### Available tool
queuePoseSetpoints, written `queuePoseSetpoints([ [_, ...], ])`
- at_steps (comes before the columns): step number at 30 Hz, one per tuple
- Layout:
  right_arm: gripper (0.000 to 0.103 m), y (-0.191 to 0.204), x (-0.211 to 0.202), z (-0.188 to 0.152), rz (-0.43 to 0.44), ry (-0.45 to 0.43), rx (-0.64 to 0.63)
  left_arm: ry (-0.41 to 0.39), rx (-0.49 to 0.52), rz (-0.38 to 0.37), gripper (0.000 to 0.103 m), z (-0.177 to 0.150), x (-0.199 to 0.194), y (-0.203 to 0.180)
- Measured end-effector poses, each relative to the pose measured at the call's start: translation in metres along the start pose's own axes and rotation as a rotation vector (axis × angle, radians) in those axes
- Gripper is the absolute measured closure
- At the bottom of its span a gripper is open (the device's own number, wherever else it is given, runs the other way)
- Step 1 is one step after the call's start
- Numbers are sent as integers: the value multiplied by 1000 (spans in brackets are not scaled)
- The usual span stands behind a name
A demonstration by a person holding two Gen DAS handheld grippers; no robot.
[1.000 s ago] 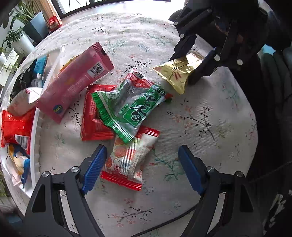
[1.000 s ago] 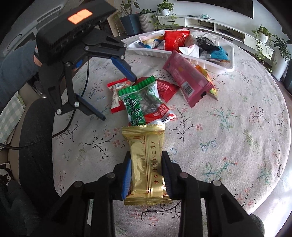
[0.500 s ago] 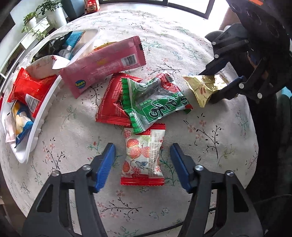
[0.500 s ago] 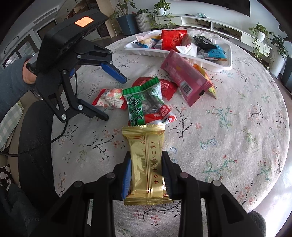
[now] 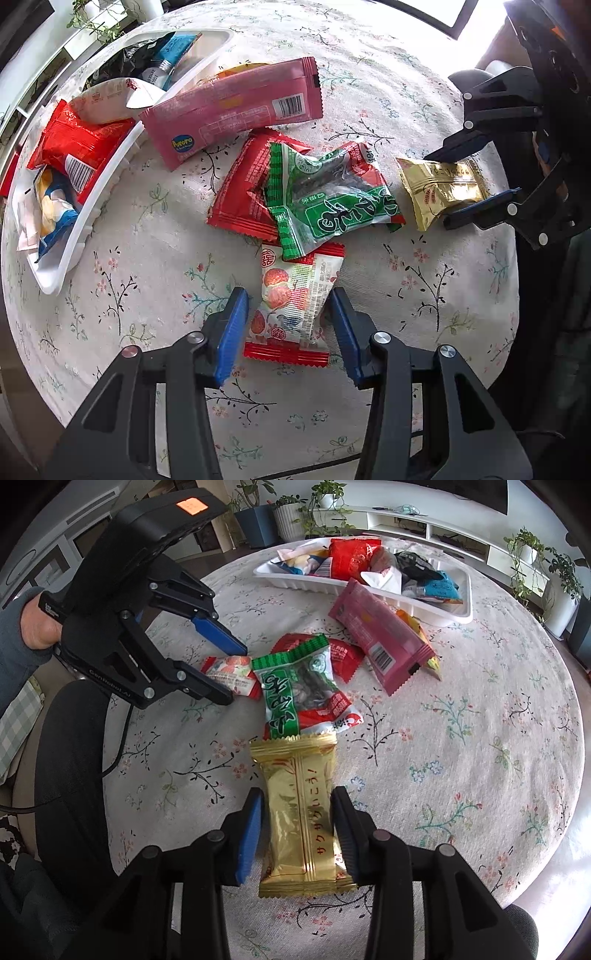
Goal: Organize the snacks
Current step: 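Grasp the red-white packet with the left gripper while the right gripper holds the gold packet, then carry the red-white and gold packets over the white tray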
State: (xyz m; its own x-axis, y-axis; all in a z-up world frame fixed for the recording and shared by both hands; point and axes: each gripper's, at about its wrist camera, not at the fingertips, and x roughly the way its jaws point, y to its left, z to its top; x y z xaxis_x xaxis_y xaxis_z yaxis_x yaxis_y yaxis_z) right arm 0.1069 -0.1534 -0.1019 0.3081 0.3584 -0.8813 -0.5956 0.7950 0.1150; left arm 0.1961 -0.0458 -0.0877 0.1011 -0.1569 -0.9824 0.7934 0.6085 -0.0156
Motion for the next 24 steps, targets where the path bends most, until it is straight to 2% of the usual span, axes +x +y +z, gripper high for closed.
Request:
queuePoseSetpoints([
  [2,60,0,0,1,-3,8,-10,7,-2,7,64,0,-1,-2],
  [3,61,1,0,1,-6,11,-11,8,-1,11,70,3,0,-3],
  [6,69,2,2,2,-9,22,-15,10,0,31,72,2,-1,-9],
  [13,70,6,3,0,-9,23,-17,-26,-39,40,74,-7,-3,-21],
  [17,70,5,-3,-3,-6,6,1,-81,-101,4,74,-21,-10,-22],
  [24,70,-9,-24,-2,11,-54,80,-231,-268,-36,74,-48,-36,-4],
])
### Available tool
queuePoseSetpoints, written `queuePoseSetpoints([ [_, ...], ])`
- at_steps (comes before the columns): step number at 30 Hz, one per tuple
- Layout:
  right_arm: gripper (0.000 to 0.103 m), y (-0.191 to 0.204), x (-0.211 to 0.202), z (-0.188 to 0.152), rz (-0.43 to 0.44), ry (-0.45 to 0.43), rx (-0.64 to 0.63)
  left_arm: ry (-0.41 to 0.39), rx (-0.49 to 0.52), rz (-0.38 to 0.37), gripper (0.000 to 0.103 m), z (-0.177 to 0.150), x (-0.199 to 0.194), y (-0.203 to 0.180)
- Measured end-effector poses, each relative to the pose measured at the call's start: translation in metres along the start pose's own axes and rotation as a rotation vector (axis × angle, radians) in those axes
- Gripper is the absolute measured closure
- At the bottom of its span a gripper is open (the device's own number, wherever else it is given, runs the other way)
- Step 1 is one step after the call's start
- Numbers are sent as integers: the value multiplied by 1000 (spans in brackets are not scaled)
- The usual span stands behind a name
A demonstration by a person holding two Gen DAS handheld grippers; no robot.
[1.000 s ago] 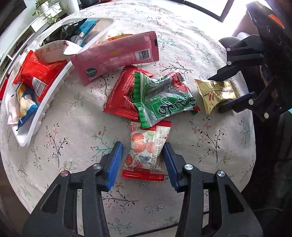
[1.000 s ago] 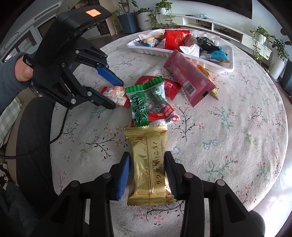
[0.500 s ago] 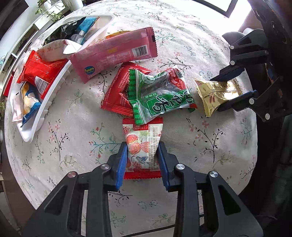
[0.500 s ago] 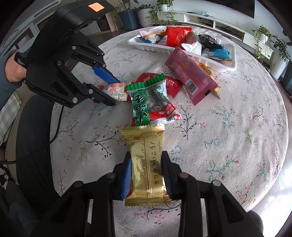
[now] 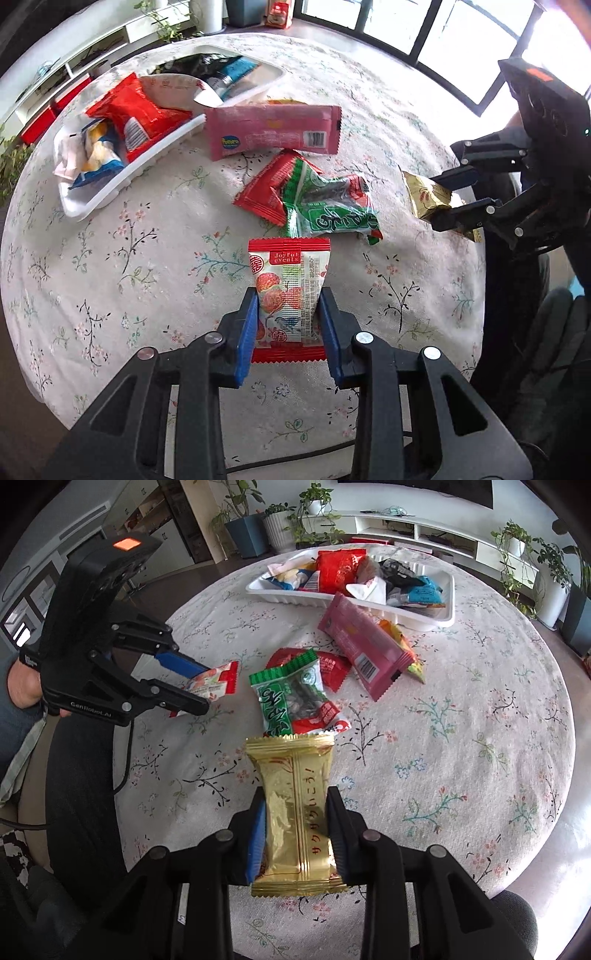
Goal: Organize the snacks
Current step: 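Carry the red-white and gold packets over the white tray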
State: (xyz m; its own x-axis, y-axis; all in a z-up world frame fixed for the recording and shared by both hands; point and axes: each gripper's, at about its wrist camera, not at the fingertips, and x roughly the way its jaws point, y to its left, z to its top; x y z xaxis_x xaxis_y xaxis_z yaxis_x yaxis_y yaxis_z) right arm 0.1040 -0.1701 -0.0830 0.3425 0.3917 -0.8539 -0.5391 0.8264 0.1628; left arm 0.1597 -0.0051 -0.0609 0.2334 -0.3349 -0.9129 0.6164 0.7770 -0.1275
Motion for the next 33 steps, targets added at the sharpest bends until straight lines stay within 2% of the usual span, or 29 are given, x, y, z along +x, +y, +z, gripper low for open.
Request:
queuePoseSetpoints([
  [5,70,-9,-14,7,-2,-40,41,-118,-135,-31,74,-4,-26,32],
  [9,70,-21,-23,22,-14,-77,83,-200,-200,-11,74,5,-49,56],
  [16,70,-46,-42,68,-52,-168,138,-323,-288,49,74,47,-84,109],
  [20,70,-60,-51,110,-72,-223,156,-348,-322,106,74,74,-95,138],
  [24,70,-78,-49,157,-83,-251,189,-350,-357,154,74,97,-88,161],
  [29,70,-104,-21,213,-98,-220,245,-313,-361,182,74,119,-56,175],
  [33,70,-121,11,236,-112,-167,285,-297,-372,187,74,126,-33,184],
])
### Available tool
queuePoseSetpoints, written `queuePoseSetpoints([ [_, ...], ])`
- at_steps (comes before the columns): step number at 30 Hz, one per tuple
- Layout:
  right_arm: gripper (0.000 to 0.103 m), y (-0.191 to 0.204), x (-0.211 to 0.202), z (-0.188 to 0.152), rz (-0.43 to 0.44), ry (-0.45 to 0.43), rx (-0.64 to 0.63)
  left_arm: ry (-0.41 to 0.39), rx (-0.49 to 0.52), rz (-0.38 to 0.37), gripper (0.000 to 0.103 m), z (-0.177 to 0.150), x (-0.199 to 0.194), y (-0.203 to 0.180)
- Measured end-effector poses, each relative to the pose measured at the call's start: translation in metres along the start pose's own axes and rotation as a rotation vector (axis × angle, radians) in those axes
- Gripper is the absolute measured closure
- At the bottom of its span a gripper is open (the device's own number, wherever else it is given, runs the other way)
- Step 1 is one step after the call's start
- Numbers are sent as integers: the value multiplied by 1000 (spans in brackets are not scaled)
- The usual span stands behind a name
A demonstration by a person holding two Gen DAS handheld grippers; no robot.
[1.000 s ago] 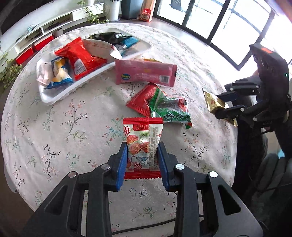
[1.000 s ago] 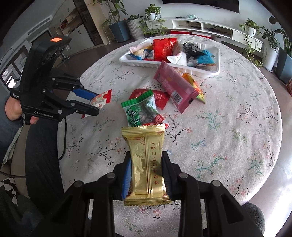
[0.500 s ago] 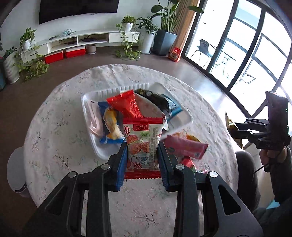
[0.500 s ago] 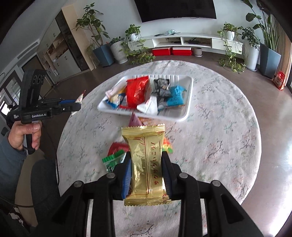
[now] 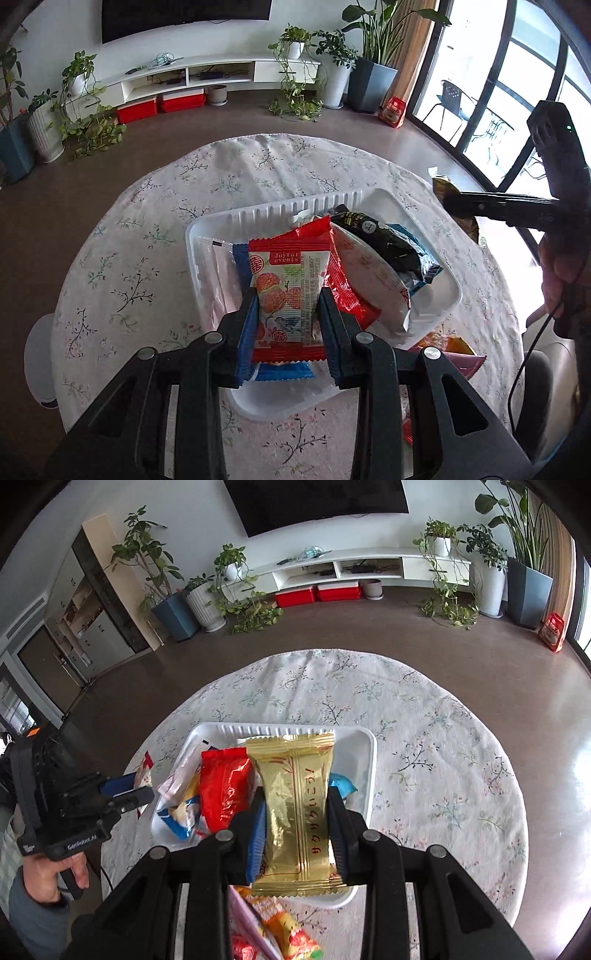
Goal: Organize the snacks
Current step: 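Carry the red-white and gold packets over the white tray, then lower both packets into the tray and open both grippers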
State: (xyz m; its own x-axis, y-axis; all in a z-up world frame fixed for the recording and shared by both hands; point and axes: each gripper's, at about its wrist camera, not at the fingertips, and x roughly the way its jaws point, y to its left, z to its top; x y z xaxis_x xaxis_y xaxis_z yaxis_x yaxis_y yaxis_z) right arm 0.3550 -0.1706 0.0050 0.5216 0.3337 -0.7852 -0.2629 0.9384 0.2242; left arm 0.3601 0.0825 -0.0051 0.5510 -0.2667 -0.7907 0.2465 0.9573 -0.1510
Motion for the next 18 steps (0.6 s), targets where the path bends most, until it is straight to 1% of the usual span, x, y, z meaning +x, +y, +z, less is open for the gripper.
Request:
queuePoseSetpoints([
  [4,70,-5,36,9,-40,43,-5,29,18,29,74,-2,22,4],
  [7,70,-8,53,9,-57,68,-1,48,12,38,73,-5,37,10],
  [13,70,-14,72,10,-82,77,5,81,5,37,73,-8,57,12],
  [18,70,-20,80,9,-96,73,16,89,3,37,73,-8,67,9],
])
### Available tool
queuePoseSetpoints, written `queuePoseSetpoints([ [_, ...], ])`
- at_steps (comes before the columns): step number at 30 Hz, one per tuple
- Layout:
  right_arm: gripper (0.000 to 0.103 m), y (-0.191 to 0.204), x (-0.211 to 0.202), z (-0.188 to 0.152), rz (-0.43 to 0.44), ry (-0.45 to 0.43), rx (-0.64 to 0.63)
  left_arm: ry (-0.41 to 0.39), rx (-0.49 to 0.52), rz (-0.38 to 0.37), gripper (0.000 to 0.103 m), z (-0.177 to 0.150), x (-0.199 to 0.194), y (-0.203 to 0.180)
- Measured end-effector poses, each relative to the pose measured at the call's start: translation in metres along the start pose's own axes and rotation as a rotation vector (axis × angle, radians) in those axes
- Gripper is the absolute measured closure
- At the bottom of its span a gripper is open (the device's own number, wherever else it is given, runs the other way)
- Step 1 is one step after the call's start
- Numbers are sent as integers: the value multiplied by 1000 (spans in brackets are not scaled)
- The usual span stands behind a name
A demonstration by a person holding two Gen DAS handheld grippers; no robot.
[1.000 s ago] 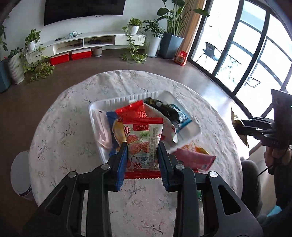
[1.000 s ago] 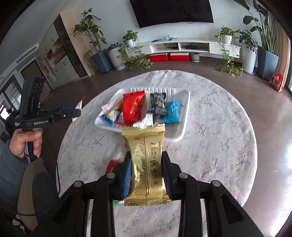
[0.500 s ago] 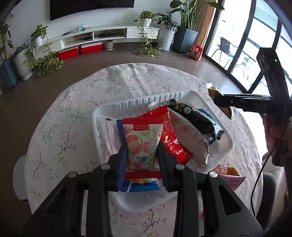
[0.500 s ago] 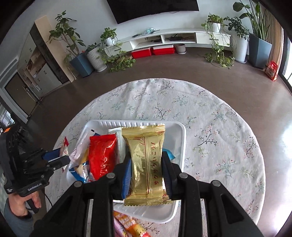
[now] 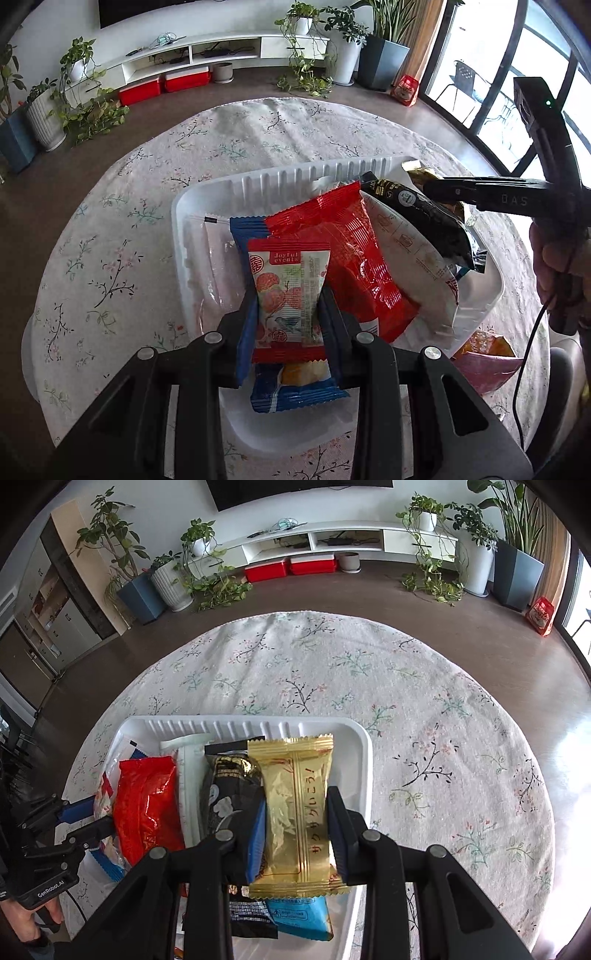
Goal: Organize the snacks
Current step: 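Lower both packets into the tray and open both grippers, then withdraw both grippers from the tray back over the remaining packets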
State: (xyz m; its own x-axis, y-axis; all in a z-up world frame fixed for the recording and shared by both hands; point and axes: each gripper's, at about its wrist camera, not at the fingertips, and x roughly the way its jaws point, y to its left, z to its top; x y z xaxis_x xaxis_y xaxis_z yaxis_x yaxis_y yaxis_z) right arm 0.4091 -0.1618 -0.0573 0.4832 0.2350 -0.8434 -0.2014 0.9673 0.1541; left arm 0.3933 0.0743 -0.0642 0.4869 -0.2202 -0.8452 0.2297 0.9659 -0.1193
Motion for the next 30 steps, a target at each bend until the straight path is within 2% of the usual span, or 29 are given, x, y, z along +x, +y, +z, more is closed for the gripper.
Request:
queuePoseSetpoints([
  [9,66,1,12,-3,-9,13,-18,-2,-3,12,70,2,4,1],
  [11,66,0,11,-4,-6,11,-16,-2,-5,16,67,1,4,1],
  [21,52,-4,3,-6,18,-7,3,-19,17,0,65,-2,-7,-9],
  [25,50,-6,-5,-8,22,-20,9,-26,20,1,58,-3,-14,-13],
  [28,44,-9,-11,-11,28,-30,20,-37,20,-1,57,-5,-20,-17],
  [30,42,-12,-15,-13,34,-34,31,-47,22,2,49,-6,-26,-20],
])
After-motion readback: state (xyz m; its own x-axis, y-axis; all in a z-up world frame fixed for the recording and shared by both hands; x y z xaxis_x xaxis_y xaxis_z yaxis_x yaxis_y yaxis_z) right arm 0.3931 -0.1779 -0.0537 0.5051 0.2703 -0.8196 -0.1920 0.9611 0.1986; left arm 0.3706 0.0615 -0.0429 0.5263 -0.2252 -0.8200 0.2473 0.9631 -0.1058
